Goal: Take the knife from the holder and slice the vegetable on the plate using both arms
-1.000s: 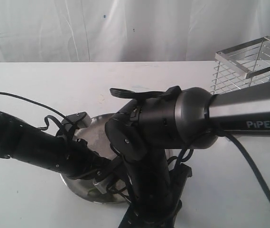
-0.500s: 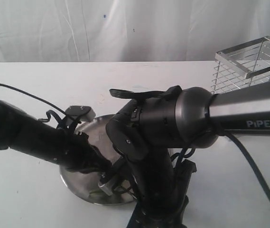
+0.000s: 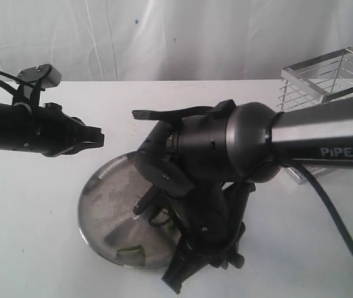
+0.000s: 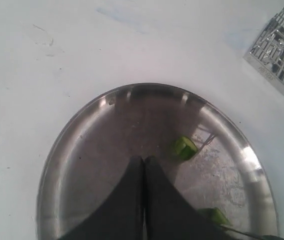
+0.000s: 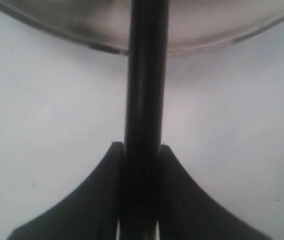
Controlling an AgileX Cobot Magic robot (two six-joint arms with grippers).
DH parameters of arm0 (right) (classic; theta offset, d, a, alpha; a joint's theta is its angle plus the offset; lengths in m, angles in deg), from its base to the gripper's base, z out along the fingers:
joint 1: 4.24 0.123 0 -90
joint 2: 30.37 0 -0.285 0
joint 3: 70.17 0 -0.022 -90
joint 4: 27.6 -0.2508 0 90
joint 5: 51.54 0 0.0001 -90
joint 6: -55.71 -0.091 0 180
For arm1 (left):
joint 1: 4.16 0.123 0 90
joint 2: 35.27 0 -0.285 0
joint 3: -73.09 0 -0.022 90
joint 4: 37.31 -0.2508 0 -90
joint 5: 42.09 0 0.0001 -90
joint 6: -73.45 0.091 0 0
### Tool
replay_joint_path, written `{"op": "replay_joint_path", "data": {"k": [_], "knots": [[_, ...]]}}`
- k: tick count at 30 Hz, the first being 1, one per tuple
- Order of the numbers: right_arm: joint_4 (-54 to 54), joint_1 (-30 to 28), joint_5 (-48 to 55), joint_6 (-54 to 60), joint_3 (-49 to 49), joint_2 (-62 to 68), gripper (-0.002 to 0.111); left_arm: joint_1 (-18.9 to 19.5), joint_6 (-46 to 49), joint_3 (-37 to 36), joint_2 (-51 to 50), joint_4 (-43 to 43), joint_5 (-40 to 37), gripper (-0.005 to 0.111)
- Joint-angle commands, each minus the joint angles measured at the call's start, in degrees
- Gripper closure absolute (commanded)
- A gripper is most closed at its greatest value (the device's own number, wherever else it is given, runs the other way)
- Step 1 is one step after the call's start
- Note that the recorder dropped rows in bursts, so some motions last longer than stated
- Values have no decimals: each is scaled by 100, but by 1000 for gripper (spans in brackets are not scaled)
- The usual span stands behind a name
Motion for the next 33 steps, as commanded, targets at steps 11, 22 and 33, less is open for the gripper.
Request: {"op": "replay_joint_path", "data": {"k": [11, 22, 33], "knots": [[223, -523, -1691, 175, -619, 272, 85, 23, 167, 18, 23, 236, -18, 107], [1201, -613, -1646, -651, -950, -814, 86, 181, 115, 18, 682, 213, -352, 107], [-307, -3878, -2145, 95, -736, -2917, 108, 1566, -1431, -1054, 2389, -1064, 398, 107]]}}
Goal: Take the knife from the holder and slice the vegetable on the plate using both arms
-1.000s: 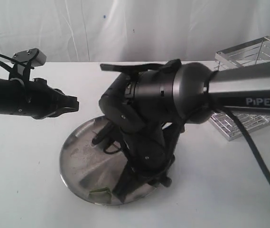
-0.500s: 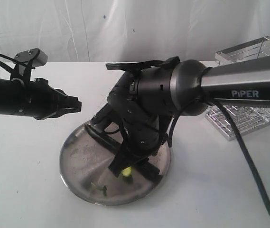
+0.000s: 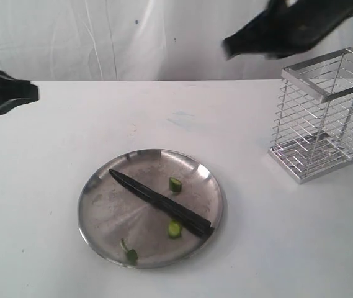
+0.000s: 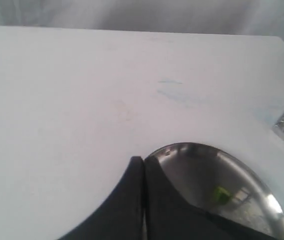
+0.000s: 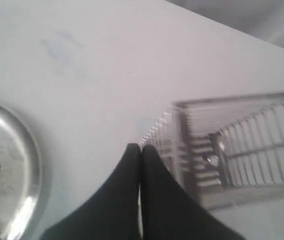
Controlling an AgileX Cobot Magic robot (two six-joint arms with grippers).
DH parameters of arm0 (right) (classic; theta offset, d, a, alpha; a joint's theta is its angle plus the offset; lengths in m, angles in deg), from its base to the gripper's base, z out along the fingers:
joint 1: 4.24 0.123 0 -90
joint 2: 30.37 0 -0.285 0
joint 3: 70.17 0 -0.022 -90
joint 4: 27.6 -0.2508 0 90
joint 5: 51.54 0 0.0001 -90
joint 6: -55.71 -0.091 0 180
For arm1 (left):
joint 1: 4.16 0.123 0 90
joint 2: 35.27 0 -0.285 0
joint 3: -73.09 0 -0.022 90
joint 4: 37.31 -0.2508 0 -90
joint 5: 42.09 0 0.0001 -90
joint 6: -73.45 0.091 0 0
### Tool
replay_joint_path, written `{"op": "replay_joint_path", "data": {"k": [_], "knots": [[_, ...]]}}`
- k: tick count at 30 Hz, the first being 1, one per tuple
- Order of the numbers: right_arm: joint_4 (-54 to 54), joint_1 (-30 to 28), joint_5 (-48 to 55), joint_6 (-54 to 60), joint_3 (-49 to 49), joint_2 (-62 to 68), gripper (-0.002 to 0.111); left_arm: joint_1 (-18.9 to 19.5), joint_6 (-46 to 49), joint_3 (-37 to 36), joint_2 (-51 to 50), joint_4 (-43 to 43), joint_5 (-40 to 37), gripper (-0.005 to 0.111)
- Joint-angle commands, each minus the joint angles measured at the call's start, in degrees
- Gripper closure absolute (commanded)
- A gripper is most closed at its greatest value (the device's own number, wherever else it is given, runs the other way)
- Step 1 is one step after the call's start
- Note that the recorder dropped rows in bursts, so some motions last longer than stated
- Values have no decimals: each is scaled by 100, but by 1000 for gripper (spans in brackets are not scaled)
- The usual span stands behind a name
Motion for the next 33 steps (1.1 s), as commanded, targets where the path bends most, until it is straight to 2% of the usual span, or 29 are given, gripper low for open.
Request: {"op": "replay_joint_path", "data": {"k": [1, 5, 7, 9, 12, 15, 17, 22, 29, 31, 33], "knots": [[-1186, -1374, -415, 587, 671, -981, 108, 439, -515, -811, 514, -82, 659, 107], [-1292, -1923, -2341, 574, 2269, -2301, 108, 439, -618, -1753, 1030, 579, 2313, 107], [-1292, -1938, -3244, 574, 3218, -2999, 108, 439, -858, -2017, 1262, 718, 2566, 107], [-1306, -1926, -4113, 574, 4310, -3929, 108, 439, -888, -2167, 1484, 718, 2329, 107], [-1595, -1926, -5379, 441, 5731, -5258, 108, 439, -888, -2337, 1831, 708, 1577, 107], [-1606, -1926, -6306, 321, 6460, -6477, 108, 439, -865, -2338, 2013, 563, 965, 107], [-1606, -1926, -5974, 321, 6626, -7108, 108, 439, -865, -2338, 2049, 551, 856, 107], [-1606, -1926, -3883, 270, 6653, -8547, 108, 439, -865, -2338, 2049, 551, 843, 107], [-1394, -1938, -2953, 270, 6696, -8576, 108, 439, -865, -2324, 2049, 551, 939, 107], [-953, -2067, -3503, 280, 7108, -8576, 108, 439, -865, -2325, 2049, 551, 953, 107], [-876, -2457, -4746, 479, 7616, -8576, 108, 439, -865, -2325, 2049, 551, 952, 107]]}}
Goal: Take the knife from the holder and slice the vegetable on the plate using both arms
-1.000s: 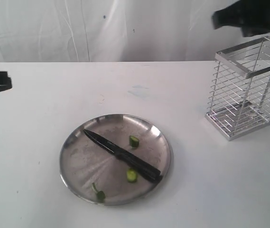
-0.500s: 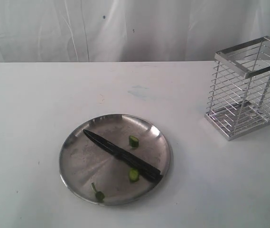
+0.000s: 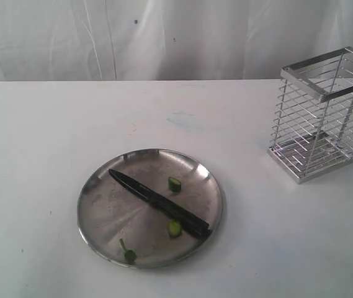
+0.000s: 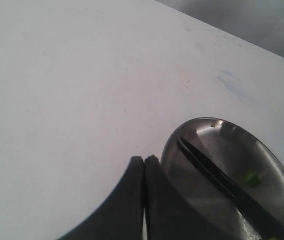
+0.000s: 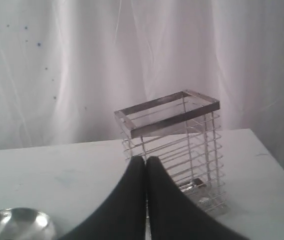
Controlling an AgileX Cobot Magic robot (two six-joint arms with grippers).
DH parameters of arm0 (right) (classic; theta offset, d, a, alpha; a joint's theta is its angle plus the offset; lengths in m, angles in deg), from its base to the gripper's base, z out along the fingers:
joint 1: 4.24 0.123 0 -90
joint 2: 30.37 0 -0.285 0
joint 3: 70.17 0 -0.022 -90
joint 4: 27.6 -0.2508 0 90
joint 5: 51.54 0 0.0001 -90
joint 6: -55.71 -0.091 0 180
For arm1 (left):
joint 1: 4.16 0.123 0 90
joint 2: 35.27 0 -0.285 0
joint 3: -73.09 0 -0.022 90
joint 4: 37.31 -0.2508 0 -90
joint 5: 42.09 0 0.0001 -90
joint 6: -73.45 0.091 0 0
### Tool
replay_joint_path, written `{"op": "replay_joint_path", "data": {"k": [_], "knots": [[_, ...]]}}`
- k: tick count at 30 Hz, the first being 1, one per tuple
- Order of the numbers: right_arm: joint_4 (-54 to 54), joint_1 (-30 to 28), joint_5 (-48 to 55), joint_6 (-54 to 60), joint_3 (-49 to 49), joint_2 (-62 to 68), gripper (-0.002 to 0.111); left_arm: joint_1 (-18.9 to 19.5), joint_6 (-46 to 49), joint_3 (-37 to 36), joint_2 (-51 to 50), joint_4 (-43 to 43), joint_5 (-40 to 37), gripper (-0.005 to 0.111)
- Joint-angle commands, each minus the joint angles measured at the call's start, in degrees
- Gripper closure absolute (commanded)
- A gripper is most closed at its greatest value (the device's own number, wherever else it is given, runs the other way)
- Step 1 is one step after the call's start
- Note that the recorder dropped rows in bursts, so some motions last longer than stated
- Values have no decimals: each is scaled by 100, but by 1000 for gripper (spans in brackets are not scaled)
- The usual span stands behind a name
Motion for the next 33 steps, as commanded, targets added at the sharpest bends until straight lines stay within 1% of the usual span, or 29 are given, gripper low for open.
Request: {"op": "replay_joint_path", "data": {"k": [1, 2, 3, 4, 5, 7, 9, 11, 12, 14, 31, 33], "knots": [[178, -743, -2127, 392, 1074, -24, 108, 5, -29, -20, 39, 50, 35, 107], [-123, -935, -2761, 796, 1330, -24, 108, 5, -29, -20, 39, 50, 60, 107], [-476, -1037, -3249, 1244, 1373, -24, 108, 5, -29, -20, 39, 50, 84, 107], [-654, -1066, -2683, 1649, 1373, -24, 108, 5, -29, -20, 39, 50, 84, 107], [-666, -1092, -2394, 1869, 1373, -24, 108, 5, -29, -20, 39, 50, 116, 107], [-553, -1131, -2004, 1856, 1373, -24, 108, 5, -29, -20, 39, 50, 116, 107], [-514, -1160, -863, 1437, 1373, -24, 108, 5, -29, -20, 39, 50, 132, 107], [-234, -1160, 387, 1012, 1373, -24, 108, 5, -29, -20, 39, 50, 146, 107], [-65, -1160, 349, 1163, 1373, -24, 108, 5, -29, -20, 39, 50, 162, 107], [-110, -1160, 140, 1223, 1373, -24, 108, 5, -29, -20, 39, 50, 172, 107], [-110, -1160, 145, 1223, 1373, -24, 108, 5, -29, -20, 38, 50, 239, 107], [-110, -1160, 145, 1223, 1373, -24, 108, 5, -11, -36, 38, 50, 372, 107]]}}
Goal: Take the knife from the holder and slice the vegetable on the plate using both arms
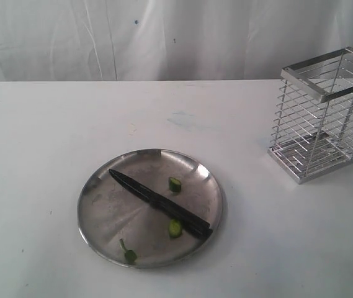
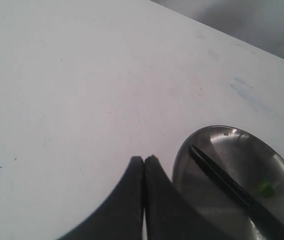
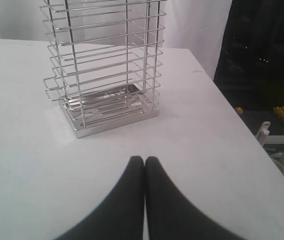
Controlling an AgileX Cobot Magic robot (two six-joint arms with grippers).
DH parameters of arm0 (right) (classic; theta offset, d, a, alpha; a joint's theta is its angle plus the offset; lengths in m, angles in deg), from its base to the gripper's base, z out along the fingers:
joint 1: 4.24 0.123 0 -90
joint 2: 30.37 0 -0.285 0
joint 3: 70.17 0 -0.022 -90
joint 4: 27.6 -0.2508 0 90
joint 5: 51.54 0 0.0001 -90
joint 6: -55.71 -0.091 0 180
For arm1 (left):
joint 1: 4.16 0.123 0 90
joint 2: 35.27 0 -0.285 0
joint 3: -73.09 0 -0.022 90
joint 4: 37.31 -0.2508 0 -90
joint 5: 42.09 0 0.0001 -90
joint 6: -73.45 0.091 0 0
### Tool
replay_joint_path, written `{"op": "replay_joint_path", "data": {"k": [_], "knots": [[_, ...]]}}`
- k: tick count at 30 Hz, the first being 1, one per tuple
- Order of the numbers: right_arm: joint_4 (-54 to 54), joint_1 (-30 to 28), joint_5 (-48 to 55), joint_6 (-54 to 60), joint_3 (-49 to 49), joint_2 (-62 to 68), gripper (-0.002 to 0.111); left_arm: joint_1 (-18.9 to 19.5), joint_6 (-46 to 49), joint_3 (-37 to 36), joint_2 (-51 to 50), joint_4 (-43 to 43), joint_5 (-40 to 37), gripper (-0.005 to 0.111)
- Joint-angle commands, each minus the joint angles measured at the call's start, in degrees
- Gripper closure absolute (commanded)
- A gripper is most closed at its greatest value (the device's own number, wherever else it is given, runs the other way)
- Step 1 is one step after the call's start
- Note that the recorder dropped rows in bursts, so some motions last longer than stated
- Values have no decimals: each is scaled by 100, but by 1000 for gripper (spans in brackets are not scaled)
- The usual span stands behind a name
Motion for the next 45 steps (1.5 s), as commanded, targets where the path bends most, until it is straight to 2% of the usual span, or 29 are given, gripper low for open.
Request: {"op": "replay_joint_path", "data": {"k": [1, 3, 5, 7, 8, 9, 10, 12, 13, 17, 19, 20, 21, 22, 29, 45], "knots": [[57, -45, -7, -30, -10, -13, 108, 5, -11, -38, 38, 46, 237, 107], [57, -45, -7, -30, -10, -13, 108, 5, -11, -38, 96, 33, 237, 107], [57, -45, -7, -43, -10, -13, 108, 5, -48, -25, 273, -142, -322, 107], [57, -45, -7, -43, -10, -13, 108, 5, -248, -13, 649, -1171, -1021, 107], [57, -45, -7, -43, -10, -13, 108, 5, -1264, -13, 1001, -2690, -1464, 107], [57, -45, -7, -43, -10, -13, 108, -7, -2116, -13, 1201, -3831, -1716, 107], [57, -45, -7, -43, -10, -13, 108, -82, -4009, -13, 1553, -5933, -2385, 107], [57, -45, -7, -43, -10, -13, 108, -358, -6039, -68, 2016, -8033, -3017, 107], [57, -45, -7, -43, -10, -13, 108, -414, -6051, -163, 2198, -8338, -2908, 107], [57, -45, -7, -43, -10, -13, 108, -402, -5665, -1579, 3557, -8291, -271, 107], [57, -45, -7, -43, -10, -13, 108, -402, -5687, -2149, 4194, -8291, 155, 107], [57, -45, -7, -43, -10, -13, 108, -402, -5687, -2149, 4481, -8291, -253, 107], [57, -45, -7, -43, -10, -13, 108, -402, -5687, -2149, 4814, -8269, -1185, 107], [57, -45, -7, -43, -10, -13, 108, -402, -5541, -2149, 4969, -8251, -1309, 107], [57, -45, -7, -43, -10, -13, 108, -402, -5120, -2149, 4969, -8098, -1370, 107], [57, -45, -7, -43, -10, -13, 108, -402, -5120, -2149, 4969, -8070, -1354, 107]]}}
